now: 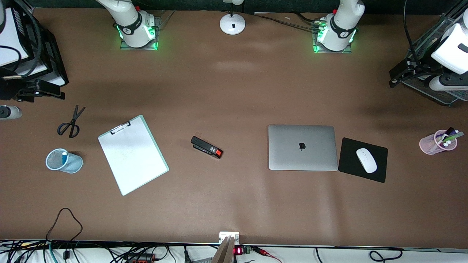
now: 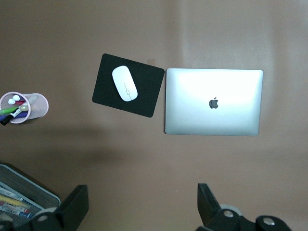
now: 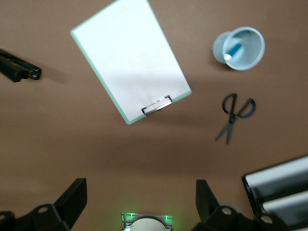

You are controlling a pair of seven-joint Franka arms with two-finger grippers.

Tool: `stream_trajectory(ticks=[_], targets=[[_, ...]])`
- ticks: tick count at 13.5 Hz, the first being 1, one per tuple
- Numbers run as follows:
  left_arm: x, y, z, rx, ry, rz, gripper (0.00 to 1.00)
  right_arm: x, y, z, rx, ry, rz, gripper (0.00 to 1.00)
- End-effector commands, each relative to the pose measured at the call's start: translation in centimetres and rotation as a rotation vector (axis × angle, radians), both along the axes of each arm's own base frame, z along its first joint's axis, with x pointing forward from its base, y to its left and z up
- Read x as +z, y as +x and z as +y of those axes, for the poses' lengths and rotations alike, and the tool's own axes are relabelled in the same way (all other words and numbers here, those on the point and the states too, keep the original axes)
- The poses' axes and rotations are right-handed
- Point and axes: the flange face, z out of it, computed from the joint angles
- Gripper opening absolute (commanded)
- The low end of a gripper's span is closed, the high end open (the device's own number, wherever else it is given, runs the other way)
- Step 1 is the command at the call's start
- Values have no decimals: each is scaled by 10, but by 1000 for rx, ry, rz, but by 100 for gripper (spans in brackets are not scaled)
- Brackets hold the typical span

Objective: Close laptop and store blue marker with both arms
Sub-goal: 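Open the right gripper and withdraw it from the cup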

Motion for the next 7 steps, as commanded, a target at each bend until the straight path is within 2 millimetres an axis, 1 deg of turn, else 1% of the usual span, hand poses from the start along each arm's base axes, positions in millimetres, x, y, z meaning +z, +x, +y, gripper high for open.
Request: stream_trajectory(ticks=[1,2,3,4,7], targets=[[6,-5,1,-20,-4,0,100,15,-14,-15,-50,-48,-12,100],[7,-5,1,-21,-5,-5,100,16,-14,-40,-96,-40,-24,100],[5,-4,1,-21,-4,-5,100,18,-13,-58,-122,-40,-49,100],[4,-3,1,-21,-4,-3,100,25,-16,-60,-118,-49,-72,100],[2,-3,1,-21,-4,0,100,21,-18,-59,-109,-40,-65,100]])
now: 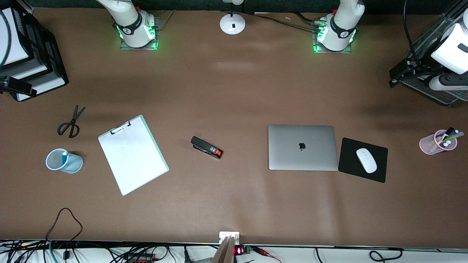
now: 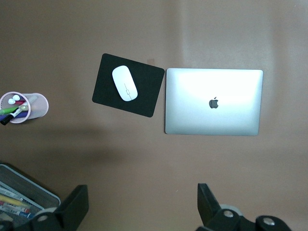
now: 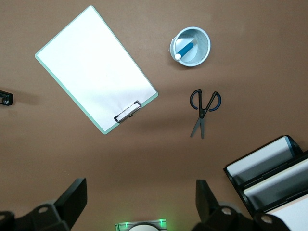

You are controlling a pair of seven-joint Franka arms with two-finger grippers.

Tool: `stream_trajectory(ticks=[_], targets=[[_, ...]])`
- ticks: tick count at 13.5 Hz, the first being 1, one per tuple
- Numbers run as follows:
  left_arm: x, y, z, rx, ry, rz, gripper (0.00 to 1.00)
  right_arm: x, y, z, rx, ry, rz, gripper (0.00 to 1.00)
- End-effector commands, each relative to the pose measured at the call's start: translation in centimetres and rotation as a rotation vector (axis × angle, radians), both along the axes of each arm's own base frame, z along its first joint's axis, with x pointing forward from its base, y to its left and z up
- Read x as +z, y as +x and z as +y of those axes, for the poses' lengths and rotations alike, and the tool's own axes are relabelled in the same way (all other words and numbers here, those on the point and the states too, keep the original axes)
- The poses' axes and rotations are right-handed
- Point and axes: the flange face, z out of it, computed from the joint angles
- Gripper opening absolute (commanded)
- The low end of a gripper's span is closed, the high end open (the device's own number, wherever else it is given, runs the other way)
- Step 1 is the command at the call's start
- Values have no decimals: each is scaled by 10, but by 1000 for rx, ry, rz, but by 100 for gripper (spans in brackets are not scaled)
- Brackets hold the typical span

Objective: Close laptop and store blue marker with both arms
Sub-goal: 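Open the right gripper and withdraw it from the cup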

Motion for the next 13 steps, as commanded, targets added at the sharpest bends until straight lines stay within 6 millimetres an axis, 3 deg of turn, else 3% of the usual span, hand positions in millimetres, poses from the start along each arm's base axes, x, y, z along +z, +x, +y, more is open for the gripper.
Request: stream_trajectory(ticks=[1,4,13], targets=[[3,-3,1,-21,-5,0,100,-2,-12,10,26,3,-13,100],[3,-4,1,-20,-7,3,100,-7,-40,9,32,11,-71,100],[9,-9,-1,-23,-6,8,100,3,-46,12,33,20,-55,100]])
